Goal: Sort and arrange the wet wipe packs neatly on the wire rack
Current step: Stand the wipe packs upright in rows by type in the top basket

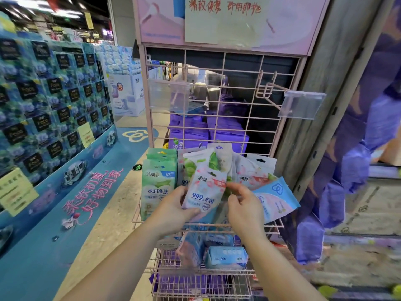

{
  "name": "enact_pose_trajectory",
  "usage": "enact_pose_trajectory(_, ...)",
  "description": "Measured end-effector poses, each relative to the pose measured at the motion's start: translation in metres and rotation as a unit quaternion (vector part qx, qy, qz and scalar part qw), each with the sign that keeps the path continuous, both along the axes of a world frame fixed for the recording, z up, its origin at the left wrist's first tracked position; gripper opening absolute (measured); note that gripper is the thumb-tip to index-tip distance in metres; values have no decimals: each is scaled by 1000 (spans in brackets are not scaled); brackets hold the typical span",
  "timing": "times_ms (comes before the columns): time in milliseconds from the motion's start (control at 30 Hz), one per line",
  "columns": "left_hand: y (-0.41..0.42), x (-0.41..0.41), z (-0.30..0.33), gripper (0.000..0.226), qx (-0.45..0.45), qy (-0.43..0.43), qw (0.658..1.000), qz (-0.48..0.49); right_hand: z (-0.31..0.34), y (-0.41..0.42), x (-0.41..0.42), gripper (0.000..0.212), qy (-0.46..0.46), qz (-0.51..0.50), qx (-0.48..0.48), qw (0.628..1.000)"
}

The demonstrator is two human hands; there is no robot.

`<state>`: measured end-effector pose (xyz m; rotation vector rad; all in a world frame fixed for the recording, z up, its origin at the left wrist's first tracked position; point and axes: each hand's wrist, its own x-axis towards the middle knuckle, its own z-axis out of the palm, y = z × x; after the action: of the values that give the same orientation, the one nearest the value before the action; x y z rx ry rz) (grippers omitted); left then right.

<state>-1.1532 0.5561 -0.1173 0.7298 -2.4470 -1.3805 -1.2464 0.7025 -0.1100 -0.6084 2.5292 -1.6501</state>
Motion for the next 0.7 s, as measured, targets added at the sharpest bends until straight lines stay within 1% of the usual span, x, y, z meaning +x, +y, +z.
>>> enact_pose_trajectory(67,-2,1,0,33,31,17,999,5,2,-3,-6,34,20,-7,27,999)
enact_pose_trajectory(133,-2,2,1,31,112,64,992,11,5,-9,-12,30,39,-15,57,997)
enact_pose_trajectory(200,0,2,3,30,178,96,979,10,8,-17,-14,38,42,-3,122,992)
enact_pose_trajectory(233,-1,1,1,29,187,101,977,14,10,-21,-14,43,43,1,151,988)
enact_pose_trajectory(300,-3,0,-2,31,197,105,975,18,14,-30,-10,50,37,-10,163,986)
enact_pose_trajectory(367,-5,-1,-3,37,195,102,975,21,15,-36,-10,50,21,-33,141,989)
enact_pose_trajectory(433,-6,1,-3,36,193,99,976,15,14,-36,-12,47,5,-44,127,991)
enact_pose_trajectory(533,-6,4,-1,36,192,99,976,-4,17,-32,-19,50,-14,-26,133,991)
enact_pose_trajectory(633,-6,3,0,39,193,96,976,-2,18,-26,-25,37,-1,19,173,985)
enact_pose_trajectory(700,-2,2,0,38,199,101,975,2,20,-19,-30,34,11,33,129,991)
